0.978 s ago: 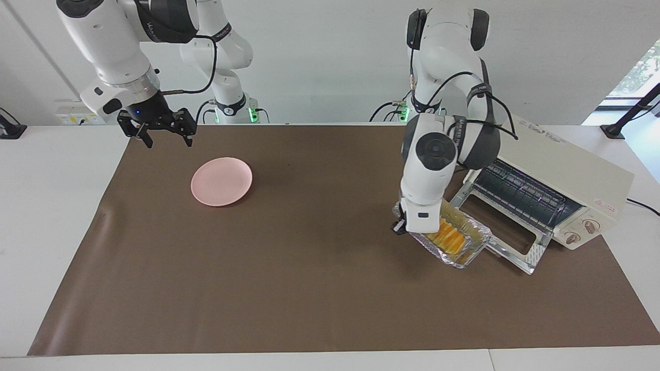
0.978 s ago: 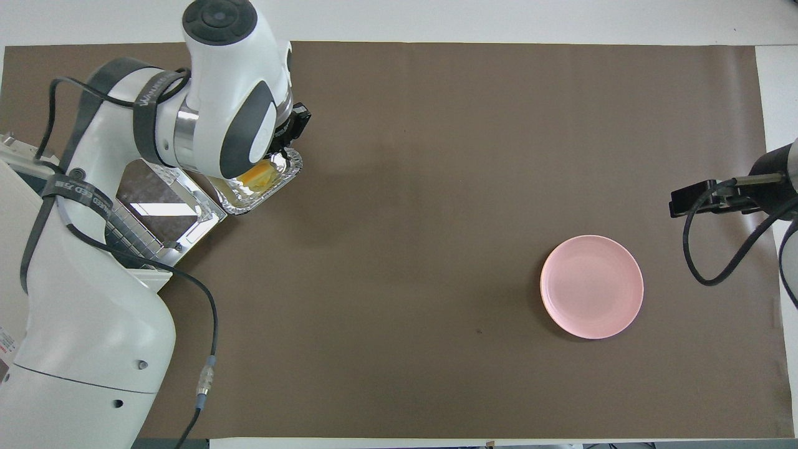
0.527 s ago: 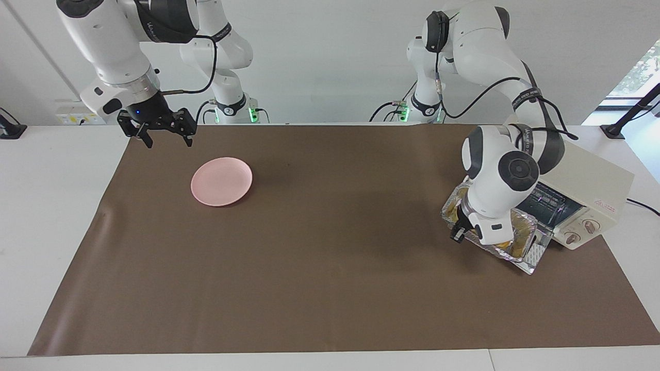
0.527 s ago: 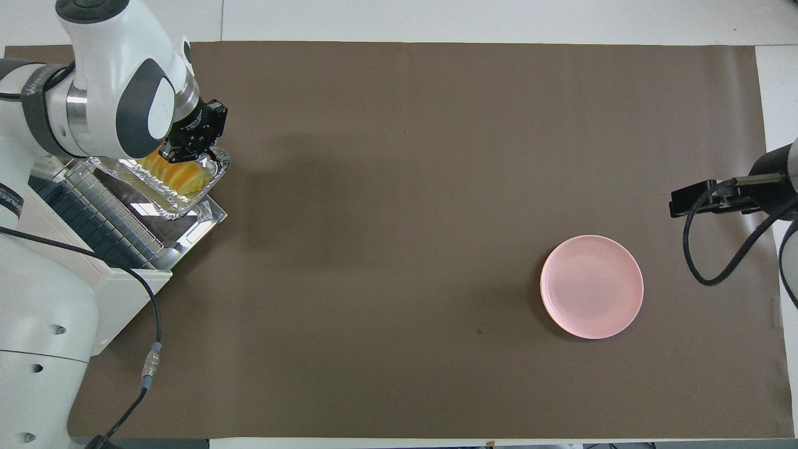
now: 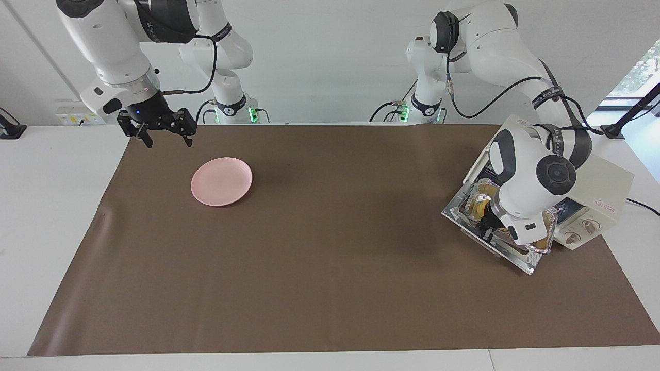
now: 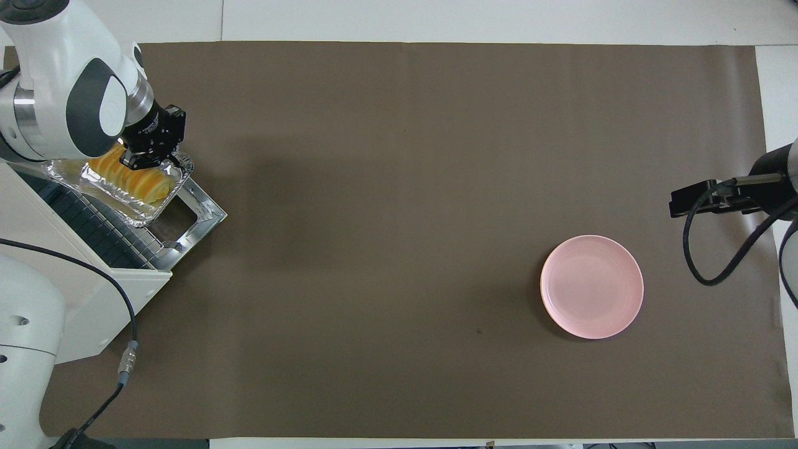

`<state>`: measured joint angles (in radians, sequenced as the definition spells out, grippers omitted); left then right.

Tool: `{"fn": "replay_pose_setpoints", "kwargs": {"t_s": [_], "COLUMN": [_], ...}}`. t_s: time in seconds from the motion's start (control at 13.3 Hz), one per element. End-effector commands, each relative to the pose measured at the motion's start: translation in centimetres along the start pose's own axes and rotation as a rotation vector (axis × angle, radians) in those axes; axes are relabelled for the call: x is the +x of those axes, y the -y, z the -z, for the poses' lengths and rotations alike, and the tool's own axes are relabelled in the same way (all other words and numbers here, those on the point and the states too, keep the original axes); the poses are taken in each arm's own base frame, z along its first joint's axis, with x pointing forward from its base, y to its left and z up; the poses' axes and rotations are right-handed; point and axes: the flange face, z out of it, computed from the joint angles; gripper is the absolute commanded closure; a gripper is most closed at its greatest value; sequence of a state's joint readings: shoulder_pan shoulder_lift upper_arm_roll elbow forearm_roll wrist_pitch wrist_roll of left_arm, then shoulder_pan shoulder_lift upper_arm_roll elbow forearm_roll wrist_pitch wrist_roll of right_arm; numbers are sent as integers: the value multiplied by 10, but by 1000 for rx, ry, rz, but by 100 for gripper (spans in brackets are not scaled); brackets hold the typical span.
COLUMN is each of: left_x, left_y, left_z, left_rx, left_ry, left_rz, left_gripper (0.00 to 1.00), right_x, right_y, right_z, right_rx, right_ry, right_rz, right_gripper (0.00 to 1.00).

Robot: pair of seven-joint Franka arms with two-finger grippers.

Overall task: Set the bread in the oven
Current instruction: 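Carry the foil tray into the open toaster oven with the left gripper, then release the tray inside the oven and raise the left gripper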

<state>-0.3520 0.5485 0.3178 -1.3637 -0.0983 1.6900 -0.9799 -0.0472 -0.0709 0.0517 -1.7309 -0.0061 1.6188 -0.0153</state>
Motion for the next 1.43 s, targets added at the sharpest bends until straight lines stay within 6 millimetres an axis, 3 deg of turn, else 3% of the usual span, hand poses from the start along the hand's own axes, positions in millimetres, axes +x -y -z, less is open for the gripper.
{"fn": "replay_pose_setpoints", "kwargs": {"t_s": [0.0,0.15,0.3,0.75,1.35], "left_x": [6,22,25,23,12], "left_y": [29,49,65,88,95], "left_z": [1,4,1,-14,-24], "left_rx": [20,27,26,79,80], "left_ry": [27,35,55,51,64], "left_rz": [-23,-64,-72,-91,-101], "left_gripper": [100,100,100,100,100], "right_x": [-4,-4,-4,-4,-4], "right_y": [-3,-3,-4,-3,-3], "right_z": [3,3,2,3,3], "right_rx": [-1,-1,-1,-1,-1], "right_ry": [5,3,5,5,3], "right_rz": [12,12,11,12,12], "right_gripper": [0,0,0,0,0]}}
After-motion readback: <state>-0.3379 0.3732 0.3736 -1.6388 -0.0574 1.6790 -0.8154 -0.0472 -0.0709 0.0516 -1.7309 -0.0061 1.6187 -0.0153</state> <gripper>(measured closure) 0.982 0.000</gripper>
